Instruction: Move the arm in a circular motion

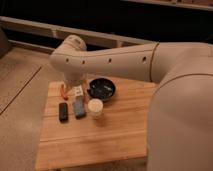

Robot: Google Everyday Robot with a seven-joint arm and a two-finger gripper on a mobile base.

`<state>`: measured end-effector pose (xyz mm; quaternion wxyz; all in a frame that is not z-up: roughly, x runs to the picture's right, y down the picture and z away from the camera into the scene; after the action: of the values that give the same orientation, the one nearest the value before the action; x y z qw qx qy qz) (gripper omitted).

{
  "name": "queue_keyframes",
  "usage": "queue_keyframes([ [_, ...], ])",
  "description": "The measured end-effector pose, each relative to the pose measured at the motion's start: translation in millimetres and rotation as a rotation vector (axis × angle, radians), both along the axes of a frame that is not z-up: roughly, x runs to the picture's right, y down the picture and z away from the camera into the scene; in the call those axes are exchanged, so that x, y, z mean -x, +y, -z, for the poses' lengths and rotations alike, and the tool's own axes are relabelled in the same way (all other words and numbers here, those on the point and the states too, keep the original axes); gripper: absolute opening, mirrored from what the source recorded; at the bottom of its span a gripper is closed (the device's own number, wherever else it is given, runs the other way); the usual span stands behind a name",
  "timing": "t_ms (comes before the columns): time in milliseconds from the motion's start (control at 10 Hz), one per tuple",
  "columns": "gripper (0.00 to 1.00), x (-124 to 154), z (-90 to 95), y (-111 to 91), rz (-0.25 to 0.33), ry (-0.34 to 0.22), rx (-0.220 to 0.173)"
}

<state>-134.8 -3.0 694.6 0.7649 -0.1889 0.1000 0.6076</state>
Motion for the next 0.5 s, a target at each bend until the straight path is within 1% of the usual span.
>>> queue_keyframes([
  [100,0.65,-4.1,-4.2,-2.0,0.009,0.022,0.003],
  [200,0.65,-8.3,-11.9,-6.7,0.027,0.059,0.006],
  [300,0.65,-8.6,-21.4,-13.1,0.055,0.094,0.014],
  [400,0.65,-11.6,-29.5,-18.7,0.066,0.116,0.024],
  [500,0.65,-16.3,-42.2,-29.5,0.07,0.134,0.036],
])
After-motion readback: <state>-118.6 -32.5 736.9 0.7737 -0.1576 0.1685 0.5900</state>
